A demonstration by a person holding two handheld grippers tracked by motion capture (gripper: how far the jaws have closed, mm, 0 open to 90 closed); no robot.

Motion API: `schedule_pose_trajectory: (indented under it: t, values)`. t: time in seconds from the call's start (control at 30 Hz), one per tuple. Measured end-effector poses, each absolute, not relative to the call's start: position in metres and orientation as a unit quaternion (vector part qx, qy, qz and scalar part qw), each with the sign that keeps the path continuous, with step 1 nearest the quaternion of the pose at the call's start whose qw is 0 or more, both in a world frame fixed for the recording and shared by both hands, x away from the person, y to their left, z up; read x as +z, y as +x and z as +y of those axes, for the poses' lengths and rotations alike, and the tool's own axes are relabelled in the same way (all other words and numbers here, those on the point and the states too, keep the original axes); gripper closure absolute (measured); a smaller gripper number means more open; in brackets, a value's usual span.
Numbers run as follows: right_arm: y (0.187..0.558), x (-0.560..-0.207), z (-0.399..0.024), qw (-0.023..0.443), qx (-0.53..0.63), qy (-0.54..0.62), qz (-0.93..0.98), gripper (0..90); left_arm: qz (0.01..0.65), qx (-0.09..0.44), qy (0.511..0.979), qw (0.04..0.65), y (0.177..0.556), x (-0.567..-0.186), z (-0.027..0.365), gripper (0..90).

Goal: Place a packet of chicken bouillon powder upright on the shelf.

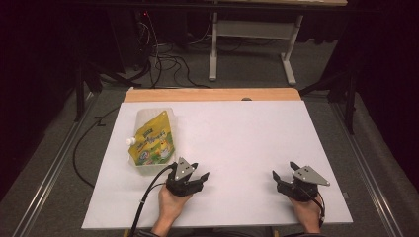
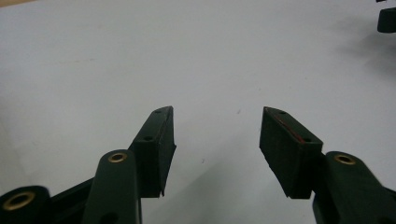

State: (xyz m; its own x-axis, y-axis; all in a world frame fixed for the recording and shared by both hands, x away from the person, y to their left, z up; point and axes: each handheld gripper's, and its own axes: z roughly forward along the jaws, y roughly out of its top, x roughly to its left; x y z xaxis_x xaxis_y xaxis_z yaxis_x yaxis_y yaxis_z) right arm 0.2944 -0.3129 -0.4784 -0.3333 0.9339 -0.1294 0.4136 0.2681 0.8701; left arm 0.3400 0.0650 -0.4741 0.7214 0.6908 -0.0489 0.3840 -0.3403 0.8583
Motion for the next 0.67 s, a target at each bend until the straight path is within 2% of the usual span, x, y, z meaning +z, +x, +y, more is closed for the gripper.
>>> schedule_pose_trajectory:
  t: [0.67]
  values:
    - [0.2944, -0.4784, -0.3128, 0.339, 0.384, 0.467, 0.721, 27.8, 0.353, 0.170, 0.793, 0.467, 0.3430, -0.4819, 0.0639, 41.9]
